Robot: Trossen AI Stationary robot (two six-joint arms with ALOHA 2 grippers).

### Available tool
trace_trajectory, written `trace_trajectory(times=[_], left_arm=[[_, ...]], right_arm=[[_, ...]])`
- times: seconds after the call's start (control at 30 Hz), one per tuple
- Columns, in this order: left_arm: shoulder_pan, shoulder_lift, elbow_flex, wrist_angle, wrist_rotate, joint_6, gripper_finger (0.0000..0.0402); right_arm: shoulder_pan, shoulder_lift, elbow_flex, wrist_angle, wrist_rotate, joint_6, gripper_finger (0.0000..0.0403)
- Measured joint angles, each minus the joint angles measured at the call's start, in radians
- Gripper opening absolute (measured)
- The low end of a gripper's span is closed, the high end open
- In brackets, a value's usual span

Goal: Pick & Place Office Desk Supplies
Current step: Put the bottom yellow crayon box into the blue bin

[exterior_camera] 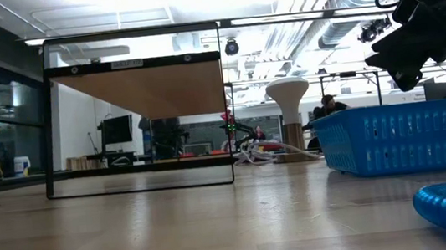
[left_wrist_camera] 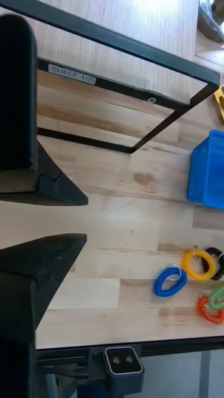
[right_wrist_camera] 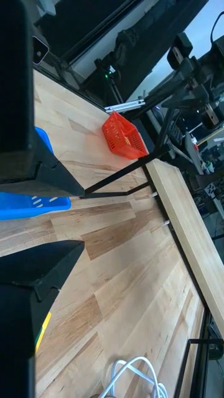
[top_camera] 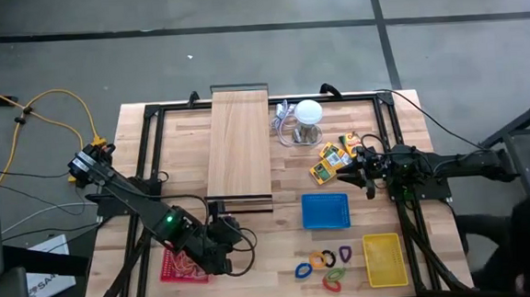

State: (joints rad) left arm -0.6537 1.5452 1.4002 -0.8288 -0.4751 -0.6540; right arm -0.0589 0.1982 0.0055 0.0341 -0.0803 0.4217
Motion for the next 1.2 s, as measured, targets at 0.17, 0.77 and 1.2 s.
trace_trajectory(times=[0.17, 0.77, 1.2], left_arm=[[-0.001, 0.000, 0.000, 0.000, 0.000, 0.000, 0.0077], [0.003, 0.000, 0.000, 0.037, 0.000, -0.006, 0.0077], [0.003, 0.000, 0.000, 0.164, -0.001, -0.008, 0.0077]], right_arm=[[0.000, 0.000, 0.000, 0.000, 0.000, 0.000, 0.0111], [0.000, 0.000, 0.000, 0.000, 0.000, 0.000, 0.0111], [0.000, 0.000, 0.000, 0.000, 0.000, 0.000, 0.0111]])
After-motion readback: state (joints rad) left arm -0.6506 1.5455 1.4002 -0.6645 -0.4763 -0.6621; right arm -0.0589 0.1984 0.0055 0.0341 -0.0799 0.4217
